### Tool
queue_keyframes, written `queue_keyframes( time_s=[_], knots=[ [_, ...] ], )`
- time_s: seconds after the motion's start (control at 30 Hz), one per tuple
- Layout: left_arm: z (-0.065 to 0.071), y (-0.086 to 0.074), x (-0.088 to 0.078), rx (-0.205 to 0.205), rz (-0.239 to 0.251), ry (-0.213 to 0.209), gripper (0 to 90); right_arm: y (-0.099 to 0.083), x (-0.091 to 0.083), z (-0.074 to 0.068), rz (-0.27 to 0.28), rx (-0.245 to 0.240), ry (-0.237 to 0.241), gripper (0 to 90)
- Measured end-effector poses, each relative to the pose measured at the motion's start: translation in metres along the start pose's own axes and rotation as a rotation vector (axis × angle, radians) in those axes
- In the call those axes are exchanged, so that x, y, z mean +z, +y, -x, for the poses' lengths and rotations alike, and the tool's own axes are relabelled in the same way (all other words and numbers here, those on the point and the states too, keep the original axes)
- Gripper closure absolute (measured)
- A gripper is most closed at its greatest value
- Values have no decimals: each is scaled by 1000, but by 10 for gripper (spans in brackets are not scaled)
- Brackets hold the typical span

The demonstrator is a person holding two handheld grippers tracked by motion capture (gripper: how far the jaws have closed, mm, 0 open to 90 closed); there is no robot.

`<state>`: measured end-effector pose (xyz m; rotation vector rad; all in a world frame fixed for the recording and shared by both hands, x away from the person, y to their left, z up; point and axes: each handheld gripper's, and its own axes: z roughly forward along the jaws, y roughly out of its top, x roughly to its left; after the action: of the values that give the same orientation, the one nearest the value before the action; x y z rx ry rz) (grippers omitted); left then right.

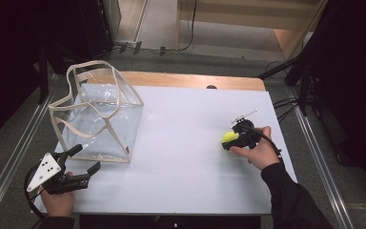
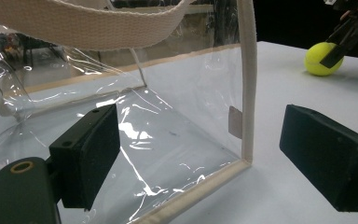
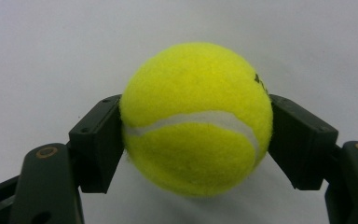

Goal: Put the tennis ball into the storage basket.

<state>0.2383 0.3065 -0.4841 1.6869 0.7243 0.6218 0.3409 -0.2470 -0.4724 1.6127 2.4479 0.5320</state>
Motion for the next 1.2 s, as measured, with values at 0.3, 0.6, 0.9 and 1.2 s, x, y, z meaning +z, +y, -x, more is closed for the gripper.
queue_keyframes(
  time_s=[0.3, 0.6, 0.9, 1.2],
  knots=[
    [0, 0, 0, -2, 1, -2, 129, 3, -6, 2, 8, -17, 16, 238],
    [0, 0, 0, -2, 3, -3, 128, 10, -9, -8, 19, -57, 39, 238],
    [0, 0, 0, 0, 3, -2, 128, 18, -8, -19, 21, -93, 48, 239],
    [0, 0, 0, 2, 1, -3, 128, 24, -9, -30, 28, -121, 61, 239]
  ],
)
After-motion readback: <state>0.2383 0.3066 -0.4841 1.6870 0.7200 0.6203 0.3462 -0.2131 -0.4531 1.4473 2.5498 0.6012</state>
